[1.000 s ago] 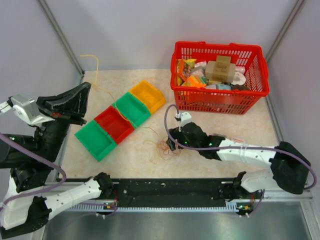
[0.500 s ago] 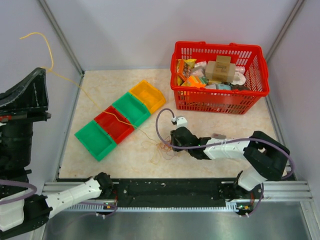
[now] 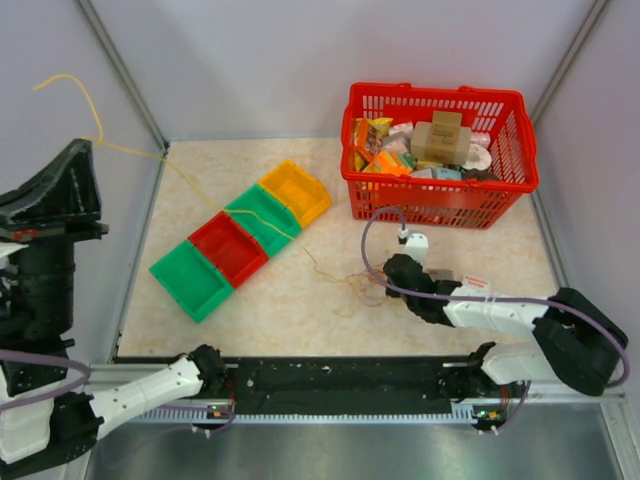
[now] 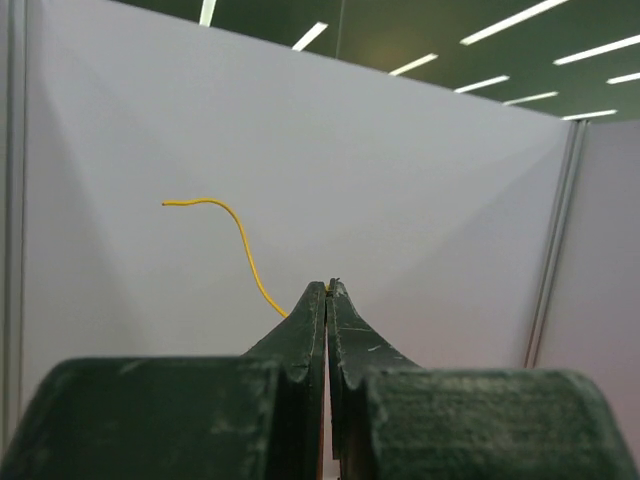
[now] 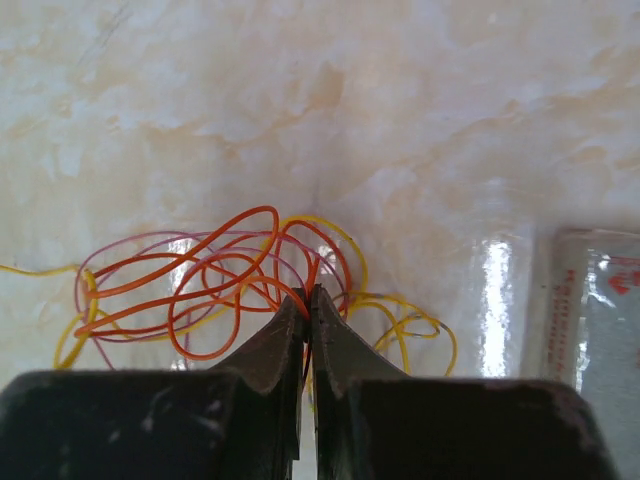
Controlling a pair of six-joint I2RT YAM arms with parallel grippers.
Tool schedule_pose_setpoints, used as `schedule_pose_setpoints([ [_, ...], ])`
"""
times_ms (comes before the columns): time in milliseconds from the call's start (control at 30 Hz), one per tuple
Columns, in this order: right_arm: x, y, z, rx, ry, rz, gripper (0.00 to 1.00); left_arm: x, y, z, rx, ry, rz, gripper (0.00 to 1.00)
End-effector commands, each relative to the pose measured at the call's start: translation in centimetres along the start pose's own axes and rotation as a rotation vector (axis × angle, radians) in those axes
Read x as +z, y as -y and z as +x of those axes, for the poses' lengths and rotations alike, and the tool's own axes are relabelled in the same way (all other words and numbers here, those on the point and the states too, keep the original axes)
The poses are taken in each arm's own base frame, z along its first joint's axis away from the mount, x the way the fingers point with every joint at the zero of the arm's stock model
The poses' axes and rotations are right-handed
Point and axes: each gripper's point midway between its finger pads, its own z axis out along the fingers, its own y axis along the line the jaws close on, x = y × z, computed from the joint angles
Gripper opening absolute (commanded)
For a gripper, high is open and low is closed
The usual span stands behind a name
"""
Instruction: Untangle the cables
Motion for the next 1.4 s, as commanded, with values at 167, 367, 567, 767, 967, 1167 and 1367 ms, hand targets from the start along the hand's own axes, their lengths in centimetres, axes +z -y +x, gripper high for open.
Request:
schedule_pose_setpoints([
  [167,-1.7,7.1,-1.9,0.143,0.08,0.152,0.0,-0.7,-2.7,4.1,0.116,-0.089,-0.174,0.0],
  [367,-1.7,6.4,-3.1,0.168,0.095,0.143,0.0,-1.9,-5.3,1.0,0.047,-0.02,-0.273,0.0],
  [567,-1.0,5.9,-3.7,0.167,0.091,0.156,0.0,-2.9,-6.1,0.8,0.021,-0.021,-0.302,0.0],
  [767,-0.5,6.1,-3.6,0.156,0.07,0.154,0.0,-3.1,-6.8,-3.4,-0.028,0.07,-0.284,0.0],
  [967,-0.3,4.4,-3.7,0.169,0.072,0.06,0.0,-2.6,-5.2,-0.5,-0.063,0.0,-0.244,0.0],
  [1167,-0.6,2.8,-4.1,0.126,0.051,-0.029,0.0,-1.6,-1.6,6.2,-0.062,-0.146,-0.156,0.0],
  [1367,-1.2,2.8,-4.1,0.124,0.059,-0.041,0.0,0.1,-0.9,5.5,0.004,-0.151,-0.131,0.0],
])
